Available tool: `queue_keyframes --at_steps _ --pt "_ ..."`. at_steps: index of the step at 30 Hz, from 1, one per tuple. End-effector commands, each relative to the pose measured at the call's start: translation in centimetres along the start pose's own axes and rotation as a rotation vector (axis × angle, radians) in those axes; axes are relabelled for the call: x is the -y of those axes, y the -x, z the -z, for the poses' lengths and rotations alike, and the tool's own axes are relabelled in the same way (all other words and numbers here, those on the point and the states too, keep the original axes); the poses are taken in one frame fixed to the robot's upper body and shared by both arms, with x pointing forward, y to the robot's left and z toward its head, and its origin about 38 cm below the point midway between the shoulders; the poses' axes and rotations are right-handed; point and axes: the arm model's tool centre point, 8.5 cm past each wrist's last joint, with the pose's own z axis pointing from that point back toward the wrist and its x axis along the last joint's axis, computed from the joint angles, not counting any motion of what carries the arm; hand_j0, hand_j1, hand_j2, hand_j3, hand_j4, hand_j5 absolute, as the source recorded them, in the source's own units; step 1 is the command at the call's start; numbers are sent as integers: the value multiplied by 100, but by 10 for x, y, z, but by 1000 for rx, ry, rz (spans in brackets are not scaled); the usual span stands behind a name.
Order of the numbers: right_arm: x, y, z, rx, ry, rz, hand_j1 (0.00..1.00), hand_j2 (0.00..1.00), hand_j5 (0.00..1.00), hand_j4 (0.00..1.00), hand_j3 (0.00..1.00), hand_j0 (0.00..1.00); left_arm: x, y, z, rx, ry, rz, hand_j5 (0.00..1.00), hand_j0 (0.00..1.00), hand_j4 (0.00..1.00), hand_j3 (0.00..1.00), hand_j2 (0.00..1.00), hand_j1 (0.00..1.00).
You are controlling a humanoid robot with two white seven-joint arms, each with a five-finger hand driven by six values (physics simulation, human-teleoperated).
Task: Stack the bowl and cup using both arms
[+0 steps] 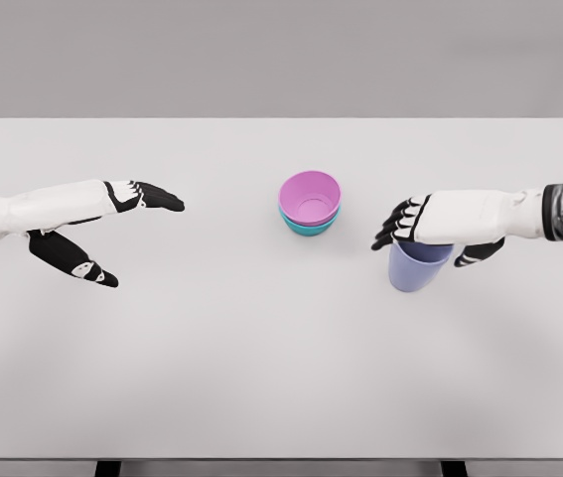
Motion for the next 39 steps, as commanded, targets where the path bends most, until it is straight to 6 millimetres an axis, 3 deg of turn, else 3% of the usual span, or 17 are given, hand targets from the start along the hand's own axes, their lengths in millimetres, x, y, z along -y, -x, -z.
queue_keyframes --at_steps 1,4,21,26,28,32,39 --pt "0 0 0 0 2 5 85 85 85 85 85 85 -1 0 0 1 -5 -6 100 100 100 100 100 100" --pt "0 -1 0 2 3 3 78 78 78 78 78 78 -1 0 0 1 -5 -6 100 100 100 100 100 100" --pt "13 1 -3 -5 31 -14 62 62 62 62 62 62 -1 0 0 1 -5 -6 100 100 100 100 100 100" --pt "26 4 -10 -21 69 -29 57 57 57 57 57 57 0 0 0 2 -4 -7 100 100 100 100 100 100" --pt "33 2 -2 -6 94 -33 54 54 54 54 54 54 0 0 -1 1 -4 -7 100 100 100 100 100 100" --pt "41 -2 8 17 121 -41 55 55 55 55 55 55 0 0 -1 1 -4 -7 100 100 100 100 100 100" --pt "62 0 4 7 193 -60 55 55 55 55 55 55 -1 -1 -1 1 -4 -5 100 100 100 100 100 100"
